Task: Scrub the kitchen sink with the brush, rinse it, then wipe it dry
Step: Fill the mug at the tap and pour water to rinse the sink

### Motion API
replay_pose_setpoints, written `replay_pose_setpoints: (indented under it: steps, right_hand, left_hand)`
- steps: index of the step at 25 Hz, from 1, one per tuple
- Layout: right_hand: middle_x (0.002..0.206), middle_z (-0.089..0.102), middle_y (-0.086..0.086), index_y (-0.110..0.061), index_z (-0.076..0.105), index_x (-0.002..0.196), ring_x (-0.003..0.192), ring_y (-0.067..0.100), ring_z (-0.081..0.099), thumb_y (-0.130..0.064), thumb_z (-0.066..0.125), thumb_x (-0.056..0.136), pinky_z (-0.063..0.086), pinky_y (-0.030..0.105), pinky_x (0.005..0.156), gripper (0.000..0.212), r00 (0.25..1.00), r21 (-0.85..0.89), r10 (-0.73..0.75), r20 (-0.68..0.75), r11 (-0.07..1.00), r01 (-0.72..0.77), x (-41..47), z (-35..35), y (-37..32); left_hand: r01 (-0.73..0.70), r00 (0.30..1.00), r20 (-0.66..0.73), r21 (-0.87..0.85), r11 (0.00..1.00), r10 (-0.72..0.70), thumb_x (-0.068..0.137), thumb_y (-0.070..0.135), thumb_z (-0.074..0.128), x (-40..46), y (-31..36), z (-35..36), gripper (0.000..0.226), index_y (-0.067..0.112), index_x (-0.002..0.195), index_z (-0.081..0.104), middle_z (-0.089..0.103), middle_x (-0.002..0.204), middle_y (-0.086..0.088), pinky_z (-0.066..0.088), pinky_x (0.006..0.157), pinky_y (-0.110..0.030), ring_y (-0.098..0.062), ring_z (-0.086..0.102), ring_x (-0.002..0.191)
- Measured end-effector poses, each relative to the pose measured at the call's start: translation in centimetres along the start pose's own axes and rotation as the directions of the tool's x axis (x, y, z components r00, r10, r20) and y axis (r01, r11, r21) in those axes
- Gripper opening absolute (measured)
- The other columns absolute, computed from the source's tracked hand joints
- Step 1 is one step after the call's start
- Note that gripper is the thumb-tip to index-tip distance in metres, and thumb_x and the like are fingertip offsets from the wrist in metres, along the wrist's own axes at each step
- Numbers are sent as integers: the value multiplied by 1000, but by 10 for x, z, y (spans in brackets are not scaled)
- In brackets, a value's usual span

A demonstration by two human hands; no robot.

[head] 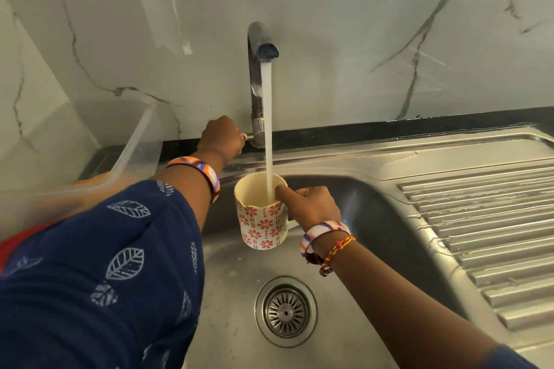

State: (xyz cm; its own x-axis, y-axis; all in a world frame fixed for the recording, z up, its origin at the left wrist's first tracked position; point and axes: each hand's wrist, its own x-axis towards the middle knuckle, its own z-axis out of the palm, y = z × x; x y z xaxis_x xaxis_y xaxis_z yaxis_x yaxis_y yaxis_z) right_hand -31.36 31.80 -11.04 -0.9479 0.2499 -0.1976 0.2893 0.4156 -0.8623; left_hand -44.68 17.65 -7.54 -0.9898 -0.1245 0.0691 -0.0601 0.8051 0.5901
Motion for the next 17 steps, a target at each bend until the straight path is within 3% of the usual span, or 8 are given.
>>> replay_pose_setpoints:
  steps: [6, 13, 17]
  right_hand:
    - [60, 60, -6, -22, 60, 56, 60, 12, 57, -52, 59, 80, 46, 25, 61, 39, 999, 11, 25, -31, 1000, -25, 2, -1, 5]
    - [61, 60, -6, -21, 60, 59, 59, 10, 55, -51, 58, 82, 42, 21, 57, 38, 1000, 22, 20, -20, 1000, -20, -1, 1, 5]
    - [60, 59, -6, -21, 60, 58, 58, 9, 55, -51, 58, 81, 41, 20, 55, 38, 1000, 12, 23, -16, 1000, -22, -2, 0, 6]
  left_hand:
    - [-30, 999, 18, 70, 997, 29, 87, 10, 65, -4, 1, -2, 21, -2, 103, 69, 68, 100, -16, 45, 74, -28, -28, 64, 95]
    - [-32, 997, 68, 61, 998, 27, 88, 6, 62, -6, 2, -3, 19, -3, 105, 66, 70, 95, -16, 53, 88, -37, -28, 67, 90]
    - [-27, 997, 78, 46, 999, 23, 91, 9, 59, -6, 2, -4, 19, -3, 104, 66, 71, 90, -16, 53, 89, -40, -27, 69, 87]
